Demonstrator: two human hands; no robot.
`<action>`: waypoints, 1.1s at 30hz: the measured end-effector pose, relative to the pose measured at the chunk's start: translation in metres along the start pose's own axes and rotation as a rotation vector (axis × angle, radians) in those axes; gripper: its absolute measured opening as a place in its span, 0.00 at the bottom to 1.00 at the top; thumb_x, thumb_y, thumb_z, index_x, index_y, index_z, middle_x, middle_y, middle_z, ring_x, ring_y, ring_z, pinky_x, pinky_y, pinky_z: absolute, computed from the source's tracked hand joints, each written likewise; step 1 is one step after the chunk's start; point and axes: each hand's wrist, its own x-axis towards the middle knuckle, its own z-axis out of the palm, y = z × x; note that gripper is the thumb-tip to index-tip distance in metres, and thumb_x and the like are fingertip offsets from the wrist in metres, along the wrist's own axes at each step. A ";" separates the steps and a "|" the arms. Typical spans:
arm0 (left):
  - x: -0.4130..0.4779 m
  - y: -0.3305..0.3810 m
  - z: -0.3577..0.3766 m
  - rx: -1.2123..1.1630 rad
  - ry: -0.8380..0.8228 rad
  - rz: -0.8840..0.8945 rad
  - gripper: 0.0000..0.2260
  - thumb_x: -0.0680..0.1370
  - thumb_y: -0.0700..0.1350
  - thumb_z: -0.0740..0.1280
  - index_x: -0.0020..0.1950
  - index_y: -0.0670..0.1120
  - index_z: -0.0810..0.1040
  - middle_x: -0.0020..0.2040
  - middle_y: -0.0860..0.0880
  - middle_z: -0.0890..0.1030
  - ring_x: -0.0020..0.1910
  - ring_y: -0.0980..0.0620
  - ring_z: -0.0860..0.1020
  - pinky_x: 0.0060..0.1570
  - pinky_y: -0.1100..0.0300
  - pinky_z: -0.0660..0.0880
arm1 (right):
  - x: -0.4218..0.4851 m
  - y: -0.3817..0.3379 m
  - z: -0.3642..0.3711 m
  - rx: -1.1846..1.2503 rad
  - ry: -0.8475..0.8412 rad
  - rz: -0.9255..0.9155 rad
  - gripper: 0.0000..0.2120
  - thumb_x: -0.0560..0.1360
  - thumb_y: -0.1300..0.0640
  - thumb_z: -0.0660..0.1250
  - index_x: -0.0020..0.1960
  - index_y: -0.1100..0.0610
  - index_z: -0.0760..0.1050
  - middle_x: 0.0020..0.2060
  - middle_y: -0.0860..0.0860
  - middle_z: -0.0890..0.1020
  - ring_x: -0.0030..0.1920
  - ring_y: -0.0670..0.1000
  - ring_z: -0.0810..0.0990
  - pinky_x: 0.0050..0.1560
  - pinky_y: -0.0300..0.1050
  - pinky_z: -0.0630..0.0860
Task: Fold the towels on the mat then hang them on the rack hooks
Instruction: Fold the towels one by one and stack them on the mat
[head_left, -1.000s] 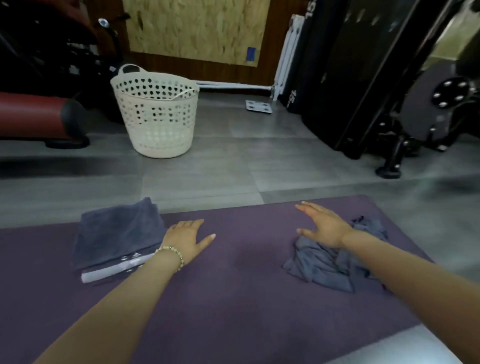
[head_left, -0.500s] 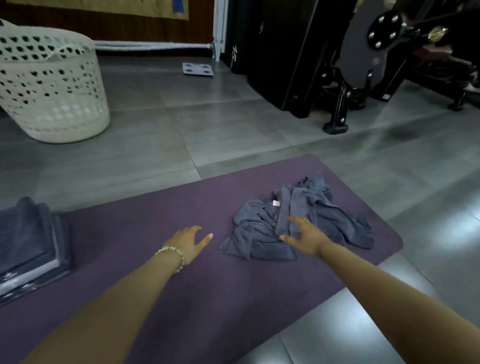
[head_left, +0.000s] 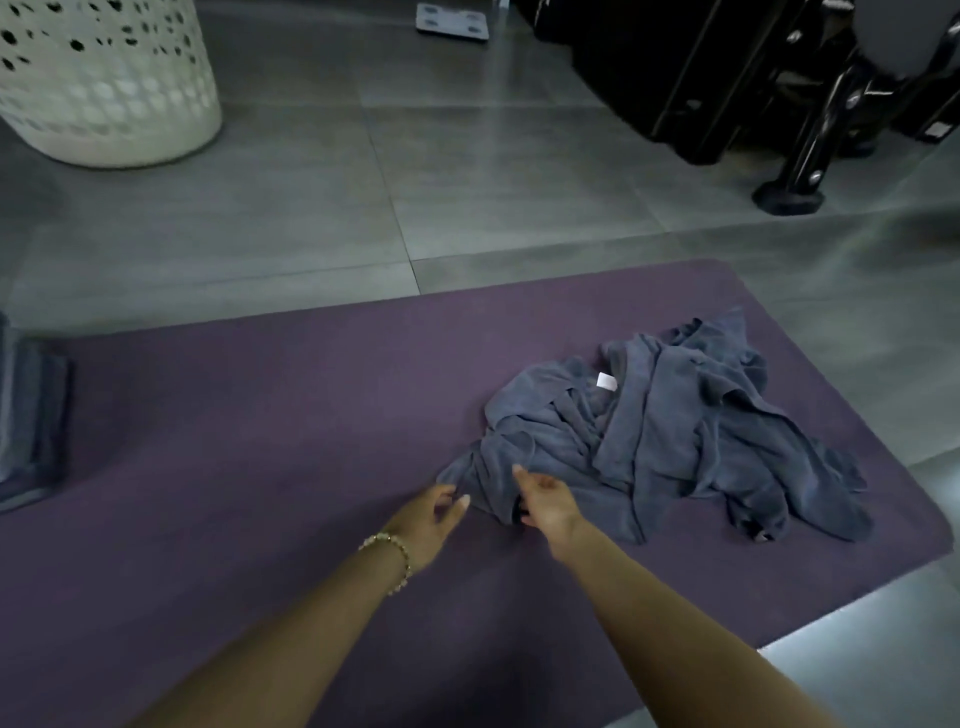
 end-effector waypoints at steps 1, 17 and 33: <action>0.004 0.000 0.004 -0.068 0.020 -0.011 0.22 0.80 0.52 0.60 0.72 0.45 0.66 0.68 0.47 0.73 0.66 0.51 0.72 0.61 0.65 0.64 | 0.006 0.001 0.004 0.052 0.019 -0.002 0.18 0.78 0.52 0.64 0.53 0.69 0.76 0.54 0.65 0.80 0.49 0.57 0.79 0.54 0.49 0.76; -0.045 0.090 -0.063 -0.675 0.406 0.151 0.14 0.81 0.52 0.60 0.37 0.47 0.68 0.35 0.47 0.72 0.35 0.52 0.68 0.36 0.60 0.67 | -0.122 -0.087 0.036 0.127 -0.309 -0.388 0.15 0.83 0.51 0.53 0.47 0.55 0.76 0.43 0.49 0.81 0.45 0.45 0.80 0.54 0.42 0.76; -0.315 0.127 -0.180 -0.425 0.231 0.087 0.30 0.76 0.68 0.48 0.64 0.47 0.71 0.62 0.48 0.76 0.57 0.48 0.77 0.56 0.52 0.72 | -0.346 -0.211 0.027 0.050 -0.622 -0.660 0.11 0.80 0.52 0.61 0.39 0.50 0.70 0.42 0.54 0.75 0.47 0.53 0.73 0.55 0.46 0.65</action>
